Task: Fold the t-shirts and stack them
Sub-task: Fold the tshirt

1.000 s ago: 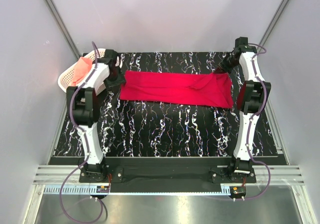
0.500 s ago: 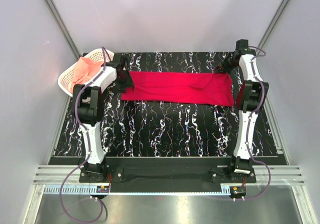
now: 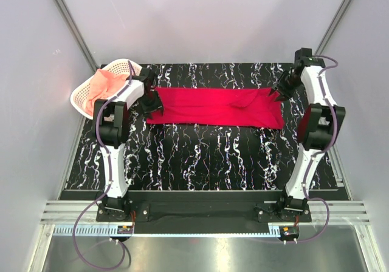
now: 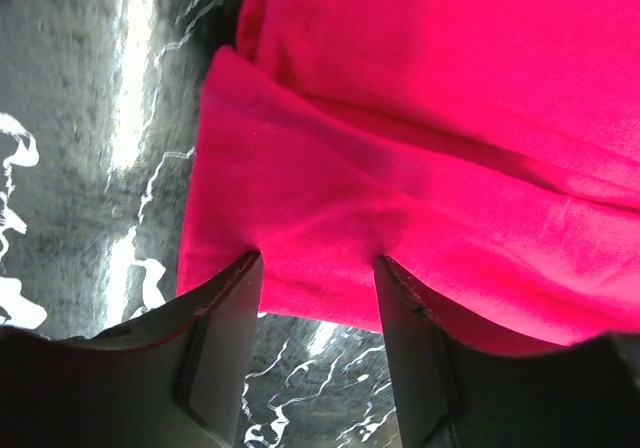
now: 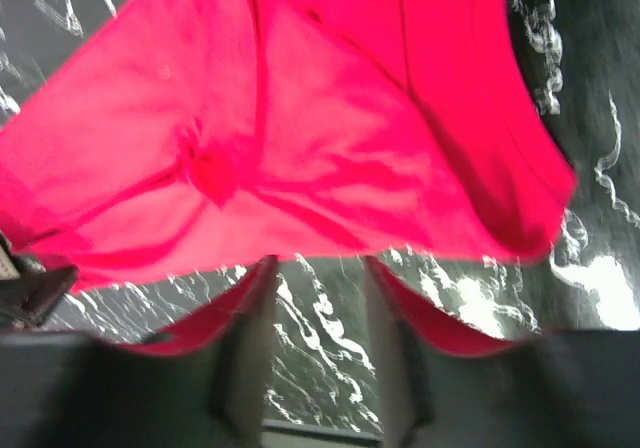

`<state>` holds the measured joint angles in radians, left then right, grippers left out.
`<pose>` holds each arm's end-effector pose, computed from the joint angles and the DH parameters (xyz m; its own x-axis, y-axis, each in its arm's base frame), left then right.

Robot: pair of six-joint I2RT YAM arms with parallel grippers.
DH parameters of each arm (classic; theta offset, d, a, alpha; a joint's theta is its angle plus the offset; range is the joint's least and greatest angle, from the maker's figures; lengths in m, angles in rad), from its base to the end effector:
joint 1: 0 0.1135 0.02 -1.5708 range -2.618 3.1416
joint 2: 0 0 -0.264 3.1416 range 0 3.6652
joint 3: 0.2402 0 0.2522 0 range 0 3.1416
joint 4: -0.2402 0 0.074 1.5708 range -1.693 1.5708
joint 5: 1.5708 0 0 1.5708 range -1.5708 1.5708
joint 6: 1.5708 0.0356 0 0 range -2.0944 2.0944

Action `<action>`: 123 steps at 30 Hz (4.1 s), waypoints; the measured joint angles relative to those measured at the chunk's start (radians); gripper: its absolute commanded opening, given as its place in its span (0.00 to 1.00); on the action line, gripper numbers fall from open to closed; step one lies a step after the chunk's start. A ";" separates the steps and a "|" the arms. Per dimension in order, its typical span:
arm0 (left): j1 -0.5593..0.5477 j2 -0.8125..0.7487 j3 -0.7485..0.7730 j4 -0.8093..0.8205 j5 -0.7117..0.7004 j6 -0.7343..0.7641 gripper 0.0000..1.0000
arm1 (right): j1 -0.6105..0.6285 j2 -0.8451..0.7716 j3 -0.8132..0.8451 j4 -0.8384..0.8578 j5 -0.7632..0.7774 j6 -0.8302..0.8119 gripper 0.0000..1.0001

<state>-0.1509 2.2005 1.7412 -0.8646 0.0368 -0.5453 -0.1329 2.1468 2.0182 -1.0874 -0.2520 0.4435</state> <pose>0.4431 -0.0687 0.1658 -0.9022 -0.3871 -0.1904 -0.3612 0.9191 -0.1573 0.4493 -0.0511 0.2613 -0.8213 0.5291 -0.2135 0.4372 0.8241 0.3603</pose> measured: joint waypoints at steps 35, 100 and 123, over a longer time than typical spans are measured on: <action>-0.014 -0.375 -0.554 0.015 -0.049 0.029 0.67 | -0.019 -0.135 -0.535 0.250 0.150 0.005 0.42; -0.022 -0.656 -0.557 0.030 0.031 0.067 0.64 | 0.409 0.285 0.156 0.121 0.006 -0.054 0.41; -0.008 -0.653 -0.557 0.029 0.032 0.078 0.65 | 0.494 0.351 0.239 0.068 0.244 -0.063 0.03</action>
<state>-0.1589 1.5471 1.1839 -0.8352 0.0685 -0.4671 0.3611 2.4977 2.2574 -1.0191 -0.0078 0.3801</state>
